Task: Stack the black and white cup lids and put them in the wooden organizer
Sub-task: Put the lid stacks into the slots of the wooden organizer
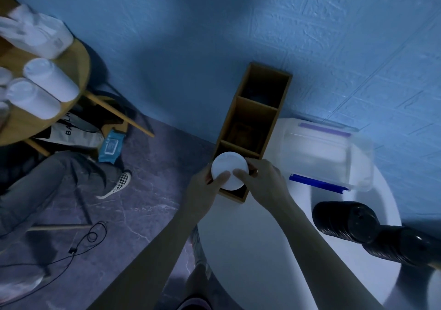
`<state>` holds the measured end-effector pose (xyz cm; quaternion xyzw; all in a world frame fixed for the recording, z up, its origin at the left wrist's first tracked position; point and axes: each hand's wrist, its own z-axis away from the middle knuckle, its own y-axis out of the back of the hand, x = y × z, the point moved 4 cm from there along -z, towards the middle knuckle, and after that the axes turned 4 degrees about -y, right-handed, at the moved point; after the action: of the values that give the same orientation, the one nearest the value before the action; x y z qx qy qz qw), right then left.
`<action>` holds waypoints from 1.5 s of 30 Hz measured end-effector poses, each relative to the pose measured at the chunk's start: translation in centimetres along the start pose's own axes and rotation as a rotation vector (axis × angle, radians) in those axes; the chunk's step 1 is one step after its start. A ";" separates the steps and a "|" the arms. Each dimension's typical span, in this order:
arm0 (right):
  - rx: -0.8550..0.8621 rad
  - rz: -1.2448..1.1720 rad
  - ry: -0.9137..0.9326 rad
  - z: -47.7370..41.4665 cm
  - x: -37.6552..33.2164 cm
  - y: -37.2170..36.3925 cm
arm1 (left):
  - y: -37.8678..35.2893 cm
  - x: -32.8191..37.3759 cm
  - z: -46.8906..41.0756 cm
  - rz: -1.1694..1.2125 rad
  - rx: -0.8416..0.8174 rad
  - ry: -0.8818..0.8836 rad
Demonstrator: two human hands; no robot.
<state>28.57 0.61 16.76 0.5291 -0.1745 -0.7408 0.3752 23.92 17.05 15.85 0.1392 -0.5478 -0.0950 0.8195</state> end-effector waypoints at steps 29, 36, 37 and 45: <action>0.070 -0.160 -0.034 0.0 0.2 -0.4 | 0.5 0.7 0.5 -0.196 0.156 -0.234; 0.143 -0.016 -0.030 0.2 0.1 -1.9 | 0.8 -0.5 -0.1 -0.257 0.119 -0.266; 0.173 0.014 -0.021 0.3 0.0 -2.0 | 0.9 -0.6 -0.3 -0.267 0.116 -0.267; 0.164 0.021 0.013 -0.1 0.0 -1.4 | 1.1 -0.6 -1.0 -0.256 0.083 -0.274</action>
<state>28.11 1.55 15.76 0.5608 -0.2376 -0.7166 0.3398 24.58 18.41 15.30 0.2272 -0.6354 -0.1939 0.7121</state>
